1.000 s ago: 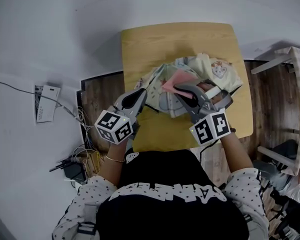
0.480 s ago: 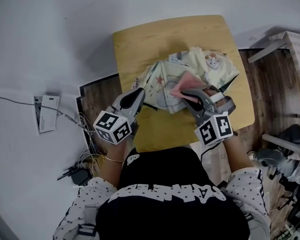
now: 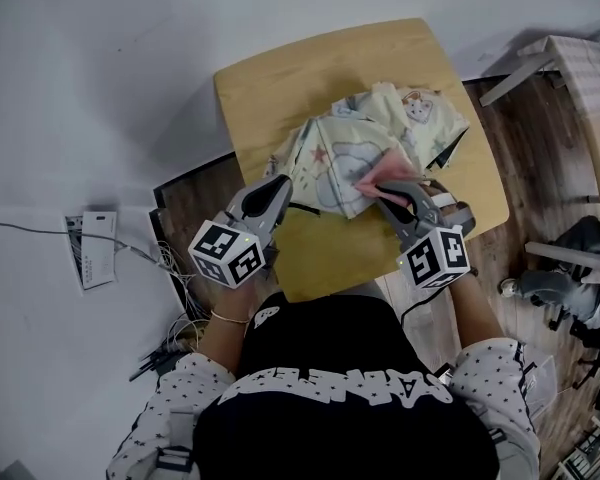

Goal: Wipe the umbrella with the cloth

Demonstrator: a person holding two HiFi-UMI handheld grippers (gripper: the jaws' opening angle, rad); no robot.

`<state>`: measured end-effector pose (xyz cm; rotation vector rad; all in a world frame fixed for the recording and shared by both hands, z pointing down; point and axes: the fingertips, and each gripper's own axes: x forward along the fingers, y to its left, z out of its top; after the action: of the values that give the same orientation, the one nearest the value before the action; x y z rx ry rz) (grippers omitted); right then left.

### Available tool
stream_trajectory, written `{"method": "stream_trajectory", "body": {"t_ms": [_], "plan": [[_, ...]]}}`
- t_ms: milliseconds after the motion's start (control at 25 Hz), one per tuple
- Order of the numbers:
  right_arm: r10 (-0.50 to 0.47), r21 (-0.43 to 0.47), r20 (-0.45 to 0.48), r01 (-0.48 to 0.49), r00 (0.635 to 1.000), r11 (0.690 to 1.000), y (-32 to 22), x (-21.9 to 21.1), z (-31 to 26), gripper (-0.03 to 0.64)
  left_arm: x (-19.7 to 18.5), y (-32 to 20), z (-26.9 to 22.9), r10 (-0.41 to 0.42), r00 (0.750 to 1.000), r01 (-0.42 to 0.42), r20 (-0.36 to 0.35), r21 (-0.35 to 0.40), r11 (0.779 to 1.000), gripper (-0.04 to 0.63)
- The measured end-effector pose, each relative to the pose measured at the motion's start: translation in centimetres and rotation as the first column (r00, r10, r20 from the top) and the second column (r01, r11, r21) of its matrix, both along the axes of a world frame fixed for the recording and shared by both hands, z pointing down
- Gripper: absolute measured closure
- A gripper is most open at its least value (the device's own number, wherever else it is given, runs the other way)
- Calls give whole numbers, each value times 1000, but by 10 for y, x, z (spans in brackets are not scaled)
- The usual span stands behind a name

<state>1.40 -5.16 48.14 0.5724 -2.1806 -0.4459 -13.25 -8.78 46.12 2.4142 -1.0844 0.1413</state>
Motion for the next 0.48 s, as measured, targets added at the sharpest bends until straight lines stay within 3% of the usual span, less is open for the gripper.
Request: {"method": "stream_trajectory", "body": {"t_ms": [160,280,360,480], "plan": [[56,23,37,-57,998,998,3,-1,-16,583,-2,0,-2,22,1000,-23,9,32,999,589],[138,32,152,-144,979,989,1,3,-44,583,-2,3,-7,34,999,-36,35,67,997,589],[206,35,268,-223,941,974,-3,10,-69,583,-3,5,-12,37,997,-44,62,102,994,587],[324,-23,434,-349,841,937,-8,23,-99,583,-1,10,-22,55,995,-69,88,155,986,552]]}}
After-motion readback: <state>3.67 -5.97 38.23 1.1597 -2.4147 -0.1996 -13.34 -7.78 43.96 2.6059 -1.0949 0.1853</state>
